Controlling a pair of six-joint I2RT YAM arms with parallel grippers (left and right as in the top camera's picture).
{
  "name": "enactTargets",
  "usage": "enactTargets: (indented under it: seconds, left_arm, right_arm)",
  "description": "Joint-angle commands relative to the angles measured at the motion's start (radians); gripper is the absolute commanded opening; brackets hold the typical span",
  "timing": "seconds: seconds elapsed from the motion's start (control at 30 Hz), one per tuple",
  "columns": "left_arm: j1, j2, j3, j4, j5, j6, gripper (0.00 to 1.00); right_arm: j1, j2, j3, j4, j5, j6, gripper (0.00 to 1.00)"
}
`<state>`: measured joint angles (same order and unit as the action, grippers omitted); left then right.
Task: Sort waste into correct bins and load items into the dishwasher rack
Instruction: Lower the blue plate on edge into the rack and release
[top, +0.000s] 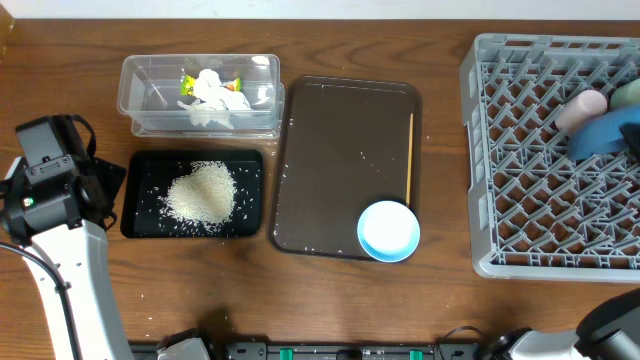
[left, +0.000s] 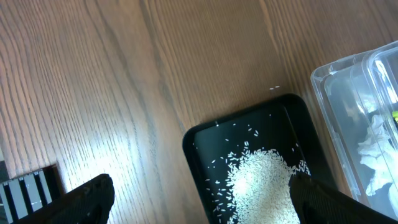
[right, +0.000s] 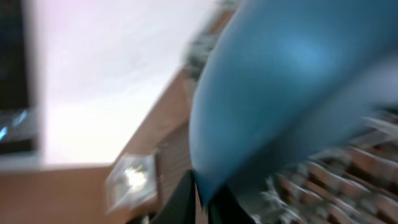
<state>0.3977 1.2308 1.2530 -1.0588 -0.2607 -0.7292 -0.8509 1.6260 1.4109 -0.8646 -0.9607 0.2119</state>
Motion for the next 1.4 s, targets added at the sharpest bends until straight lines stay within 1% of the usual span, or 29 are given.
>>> enactTargets:
  seconds: [0.0,0.07,0.1,0.13,0.47,0.53,0.6,0.63,0.73,0.8,0.83,0.9,1.0,1.1,1.23,1.37]
  left_arm:
    - [0.004,0.003,-0.001,-0.003,-0.005,-0.002,0.92]
    - [0.004,0.003,-0.001,-0.003,-0.005,-0.002,0.92]
    - [0.004,0.003,-0.001,-0.003,-0.005,-0.002,0.92]
    - [0.004,0.003,-0.001,-0.003,-0.005,-0.002,0.92]
    - [0.004,0.003,-0.001,-0.003,-0.005,-0.002,0.92]
    - [0.004,0.003,-0.001,-0.003,-0.005,-0.002,0.92]
    - [0.004,0.003,-0.001,-0.003,-0.005,-0.002,0.92]
    - [0.004,0.003,-0.001,-0.003,-0.005,-0.002,0.92]
    - [0.004,0.003,-0.001,-0.003,-0.005,-0.002,0.92]
    - [0.004,0.003,-0.001,-0.003,-0.005,-0.002,0.92]
    - [0.004,0.003,-0.001,-0.003,-0.005,-0.002,0.92]
    - [0.004,0.003,-0.001,-0.003,-0.005,-0.002,0.92]
    - [0.004,0.003,-0.001,-0.003,-0.005,-0.002,0.92]
    - [0.004,0.003,-0.001,-0.003,-0.005,-0.002,0.92]
    - [0.004,0.003,-0.001,-0.003,-0.005,-0.002,0.92]
    - [0.004,0.003,-0.001,-0.003,-0.005,-0.002,0.92]
  right_arm:
    - [-0.003,-0.078,-0.012,-0.004,0.284,0.108,0.17]
    - [-0.003,-0.113,-0.012,-0.006,0.332,0.133,0.33]
    - [-0.003,-0.129,-0.012,-0.007,0.341,0.137,0.38]
    - [-0.003,-0.144,-0.012,-0.007,0.344,0.143,0.42]
    - [0.002,-0.241,-0.012,-0.037,0.344,0.158,0.41]
    - [0.002,-0.259,-0.012,-0.037,0.344,0.158,0.39]
    - [0.004,-0.275,-0.012,-0.035,0.343,0.158,0.35]
    - [0.008,-0.282,-0.012,-0.027,0.343,0.158,0.32]
    - [0.034,-0.292,-0.012,0.026,0.341,0.158,0.28]
    - [0.064,-0.291,-0.012,0.089,0.34,0.158,0.19]
    - [0.084,-0.291,-0.012,0.132,0.344,0.158,0.11]
    - [0.126,-0.291,-0.012,0.224,0.377,0.158,0.02]
    - [0.206,-0.28,-0.012,0.368,0.502,0.158,0.01]
    - [0.283,-0.244,-0.012,0.456,0.662,0.158,0.01]
    - [0.355,-0.16,-0.012,0.511,0.802,0.127,0.01]
    - [0.36,-0.084,-0.012,0.5,0.831,0.121,0.01]
